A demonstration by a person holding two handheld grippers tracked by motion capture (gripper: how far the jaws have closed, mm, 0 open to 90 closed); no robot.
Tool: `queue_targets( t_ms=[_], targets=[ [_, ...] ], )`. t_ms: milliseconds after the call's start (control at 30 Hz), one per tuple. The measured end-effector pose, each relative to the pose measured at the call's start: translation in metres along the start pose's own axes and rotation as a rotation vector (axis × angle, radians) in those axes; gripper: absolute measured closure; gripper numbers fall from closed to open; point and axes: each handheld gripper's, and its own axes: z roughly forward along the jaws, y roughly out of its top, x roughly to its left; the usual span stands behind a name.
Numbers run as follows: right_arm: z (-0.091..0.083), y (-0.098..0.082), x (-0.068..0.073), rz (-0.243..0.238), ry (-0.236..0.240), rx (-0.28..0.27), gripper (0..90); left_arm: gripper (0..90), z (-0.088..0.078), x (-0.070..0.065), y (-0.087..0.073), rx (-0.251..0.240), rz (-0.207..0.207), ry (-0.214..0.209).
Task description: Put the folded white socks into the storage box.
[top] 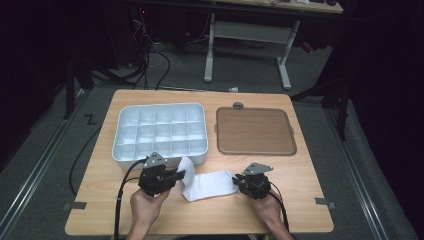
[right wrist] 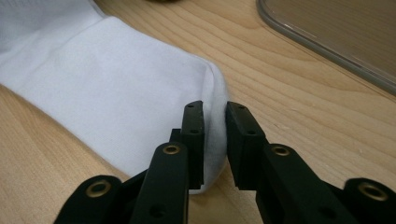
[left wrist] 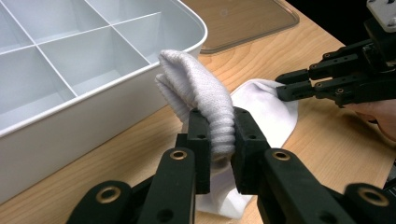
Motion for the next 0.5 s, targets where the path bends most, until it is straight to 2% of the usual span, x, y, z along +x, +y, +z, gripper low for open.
queue_targets(
  t_ms=[500],
  targets=[
    [0.006, 0.002, 0.017, -0.016, 0.032, -0.007, 82.3, 80.0, 0.001, -0.003, -0.001, 0.002, 0.001, -0.002]
  ],
)
